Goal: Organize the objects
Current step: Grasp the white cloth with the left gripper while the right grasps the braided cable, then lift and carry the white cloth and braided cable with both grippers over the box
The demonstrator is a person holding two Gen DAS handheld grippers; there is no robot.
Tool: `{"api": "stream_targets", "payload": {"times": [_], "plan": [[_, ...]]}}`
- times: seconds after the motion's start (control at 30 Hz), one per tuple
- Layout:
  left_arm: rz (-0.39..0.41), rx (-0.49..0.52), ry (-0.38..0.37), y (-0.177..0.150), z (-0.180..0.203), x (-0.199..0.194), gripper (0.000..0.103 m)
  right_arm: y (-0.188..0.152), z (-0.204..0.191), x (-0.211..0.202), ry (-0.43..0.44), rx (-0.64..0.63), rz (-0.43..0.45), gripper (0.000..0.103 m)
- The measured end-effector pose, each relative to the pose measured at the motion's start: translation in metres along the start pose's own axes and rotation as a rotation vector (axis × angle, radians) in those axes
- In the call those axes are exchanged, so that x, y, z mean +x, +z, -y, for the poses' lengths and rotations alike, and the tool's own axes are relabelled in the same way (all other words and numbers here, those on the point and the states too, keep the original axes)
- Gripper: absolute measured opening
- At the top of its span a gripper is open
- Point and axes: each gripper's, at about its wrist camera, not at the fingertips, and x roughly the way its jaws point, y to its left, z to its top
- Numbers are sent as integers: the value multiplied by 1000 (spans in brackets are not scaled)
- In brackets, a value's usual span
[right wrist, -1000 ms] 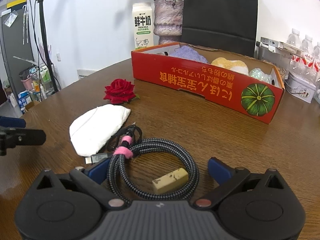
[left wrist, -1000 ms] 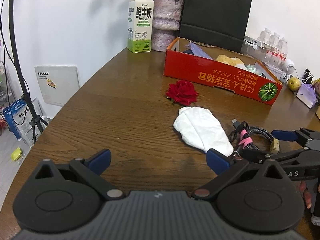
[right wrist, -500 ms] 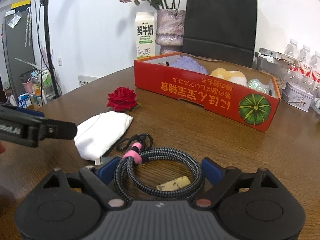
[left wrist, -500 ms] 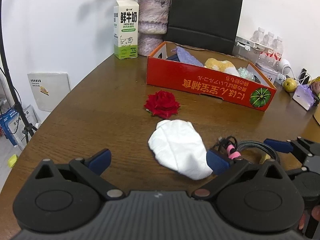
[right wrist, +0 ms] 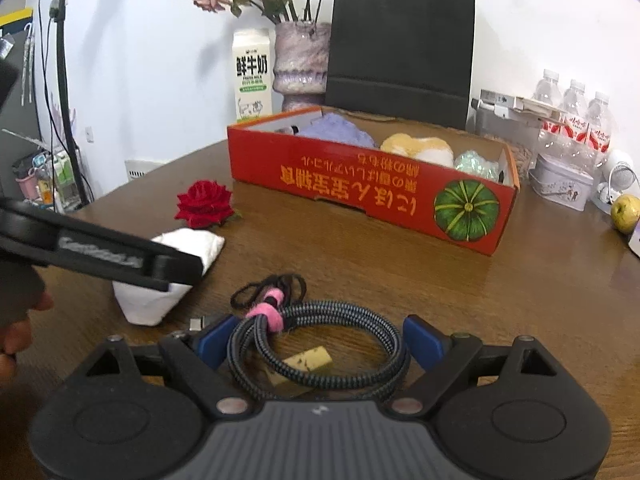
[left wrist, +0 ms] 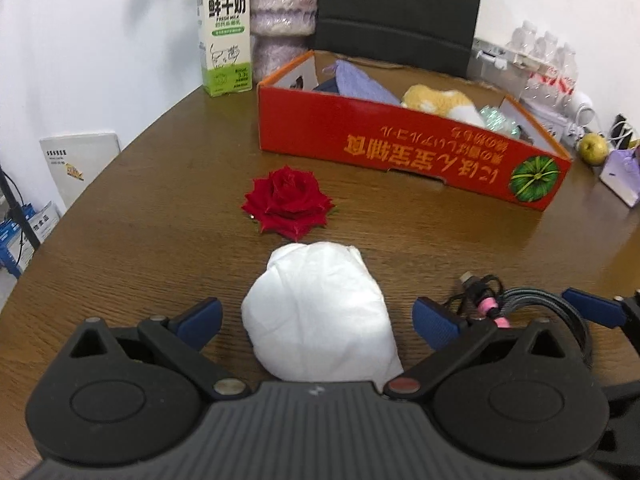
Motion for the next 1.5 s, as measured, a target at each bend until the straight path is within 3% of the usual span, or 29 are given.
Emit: {"api": "stream_targets", "payload": {"times": [0.07, 0.13, 0.2, 0.3, 0.4, 0.53, 0.7, 0.87, 1.5], "plan": [[-5, -8, 0, -3, -1, 4, 103, 0, 1, 1, 5, 7, -5, 89], [4, 0, 0, -4, 0, 3, 96, 0, 2, 1, 9, 12, -8, 90], [21, 11, -6, -5, 1, -1, 74, 0, 2, 3, 13, 14, -16, 89], [37, 31, -18, -7, 2, -5, 68, 0, 2, 5, 18, 19, -26, 89], [46, 29, -34, -9, 0, -7, 68, 0, 2, 6, 23, 21, -38, 92], [50, 25, -41, -10, -2, -8, 68, 0, 3, 9, 31, 26, -57, 103], [56, 23, -49, -12, -4, -9, 68, 1, -1, 13, 42, -2, -66, 103], [64, 7, -71, -14, -9, -11, 69, 1, -5, 10, 50, -21, -47, 88], [103, -6, -125, -23, -15, -34, 67, -1, -6, -14, -12, 6, 25, 88]]}}
